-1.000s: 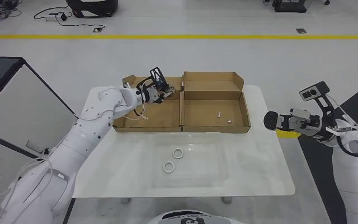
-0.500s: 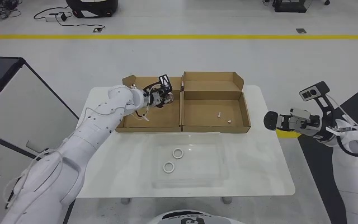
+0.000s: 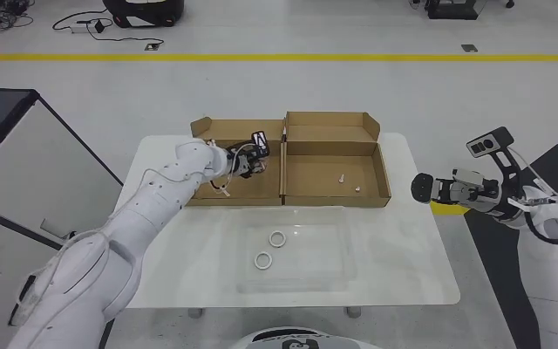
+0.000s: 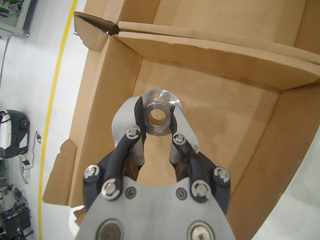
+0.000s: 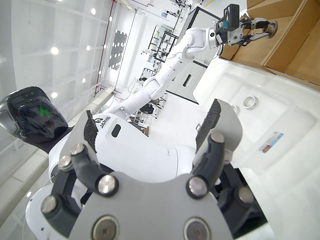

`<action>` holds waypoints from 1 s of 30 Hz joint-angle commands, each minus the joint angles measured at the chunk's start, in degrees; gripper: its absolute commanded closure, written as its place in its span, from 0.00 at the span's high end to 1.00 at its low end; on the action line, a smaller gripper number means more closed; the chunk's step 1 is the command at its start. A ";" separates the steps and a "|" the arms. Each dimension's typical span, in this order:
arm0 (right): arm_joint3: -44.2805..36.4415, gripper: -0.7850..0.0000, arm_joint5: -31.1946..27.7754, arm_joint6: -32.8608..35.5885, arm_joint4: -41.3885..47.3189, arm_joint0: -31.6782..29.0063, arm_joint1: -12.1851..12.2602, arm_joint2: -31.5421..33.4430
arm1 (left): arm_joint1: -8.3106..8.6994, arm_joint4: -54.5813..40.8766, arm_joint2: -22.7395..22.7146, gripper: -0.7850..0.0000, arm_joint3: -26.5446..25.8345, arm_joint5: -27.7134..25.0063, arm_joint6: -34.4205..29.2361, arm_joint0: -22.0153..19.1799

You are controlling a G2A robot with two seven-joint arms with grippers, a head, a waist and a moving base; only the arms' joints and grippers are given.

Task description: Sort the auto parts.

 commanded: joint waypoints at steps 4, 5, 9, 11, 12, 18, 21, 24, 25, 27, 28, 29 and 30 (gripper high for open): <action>0.00 1.00 0.00 0.00 0.00 0.00 0.00 0.00 | -0.85 1.63 0.69 0.00 1.50 0.91 0.88 0.08; 0.00 1.00 0.00 0.00 0.00 0.00 0.00 0.00 | -1.04 1.76 0.79 0.00 1.78 1.10 1.04 0.13; 0.00 1.00 0.00 0.00 0.00 0.00 0.00 0.00 | -1.83 2.62 1.32 0.00 2.76 1.73 0.85 0.10; 0.00 1.00 0.00 0.00 0.00 0.00 0.00 0.00 | -2.20 2.96 1.54 0.00 3.35 1.78 0.70 0.02; 0.00 1.00 0.00 0.00 0.00 0.00 0.00 0.00 | -2.41 3.10 1.65 0.00 3.57 1.85 0.62 0.00; 0.00 1.00 0.00 0.00 0.00 0.00 0.00 0.00 | -3.71 4.08 2.34 0.00 5.10 3.13 0.39 -0.07; 0.00 1.00 0.00 0.00 0.00 0.00 0.00 0.00 | -4.38 4.63 2.75 0.00 5.85 3.42 -0.04 -0.22; 0.00 1.00 0.00 0.00 0.00 0.00 0.00 0.00 | -5.03 4.95 3.06 0.00 6.61 3.33 -0.50 -0.40; 0.00 1.00 0.00 0.00 0.00 0.00 0.00 0.00 | -5.24 4.92 3.10 0.00 6.89 3.25 -0.69 -0.46; 0.00 1.00 0.00 0.00 0.00 0.00 0.00 0.00 | -5.61 5.14 3.22 0.00 7.42 3.32 -0.86 -0.58; 0.00 1.00 0.00 0.00 0.00 0.00 0.00 0.00 | -5.78 5.25 3.26 0.00 7.70 3.34 -0.87 -0.64; 0.00 1.00 0.00 0.00 0.00 0.00 0.00 0.00 | -5.93 5.32 3.27 0.00 7.98 3.39 -0.78 -0.70; 0.00 1.00 0.00 0.00 0.00 0.00 0.00 0.00 | -6.08 5.37 3.26 0.06 8.28 3.46 -0.74 -0.74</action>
